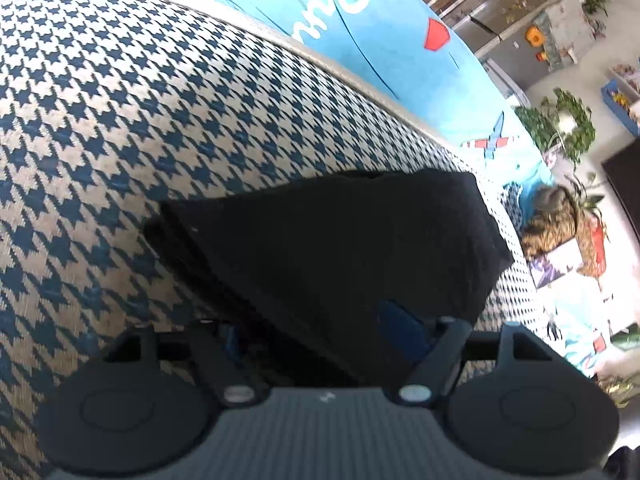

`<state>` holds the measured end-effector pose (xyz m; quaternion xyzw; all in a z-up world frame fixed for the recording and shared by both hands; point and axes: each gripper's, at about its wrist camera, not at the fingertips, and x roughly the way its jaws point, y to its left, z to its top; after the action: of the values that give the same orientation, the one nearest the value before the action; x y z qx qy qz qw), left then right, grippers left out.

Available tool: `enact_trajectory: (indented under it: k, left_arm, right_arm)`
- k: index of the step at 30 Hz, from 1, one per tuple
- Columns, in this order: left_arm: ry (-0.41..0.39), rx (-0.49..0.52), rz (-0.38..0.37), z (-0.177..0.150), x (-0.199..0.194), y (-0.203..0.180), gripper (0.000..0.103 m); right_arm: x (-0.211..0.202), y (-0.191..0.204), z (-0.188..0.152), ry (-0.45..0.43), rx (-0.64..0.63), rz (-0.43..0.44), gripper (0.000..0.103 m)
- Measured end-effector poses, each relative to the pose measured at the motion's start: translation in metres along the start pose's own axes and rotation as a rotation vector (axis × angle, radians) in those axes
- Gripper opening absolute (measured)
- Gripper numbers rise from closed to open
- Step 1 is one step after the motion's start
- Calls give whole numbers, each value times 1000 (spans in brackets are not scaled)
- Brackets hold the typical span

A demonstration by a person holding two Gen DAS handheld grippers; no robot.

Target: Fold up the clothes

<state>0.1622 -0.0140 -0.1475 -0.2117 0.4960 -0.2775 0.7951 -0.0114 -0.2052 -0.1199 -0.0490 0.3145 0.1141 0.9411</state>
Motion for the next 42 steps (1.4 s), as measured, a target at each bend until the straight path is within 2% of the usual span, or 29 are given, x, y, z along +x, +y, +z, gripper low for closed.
enact_trajectory:
  k: [6,8,11,13,18,29,42]
  left_arm:
    - [-24,-7,7,4,2,2,68]
    - [-34,8,26,5,3,-2,60]
    - [-48,12,49,6,6,-7,40]
    - [-59,10,64,6,7,-10,22]
    - [-116,26,102,4,1,-11,11]
    - [-188,67,212,1,-28,-6,9]
    - [-251,3,291,11,-96,29,9]
  right_arm:
    - [-12,-19,3,-12,101,50,9]
    - [-15,-23,4,-14,117,57,9]
    - [-15,-19,10,-7,133,70,9]
    - [-16,-17,11,-2,138,79,9]
    - [-15,-13,10,1,133,110,9]
    - [-9,-7,19,-6,189,171,9]
    - [13,37,48,-21,158,323,9]
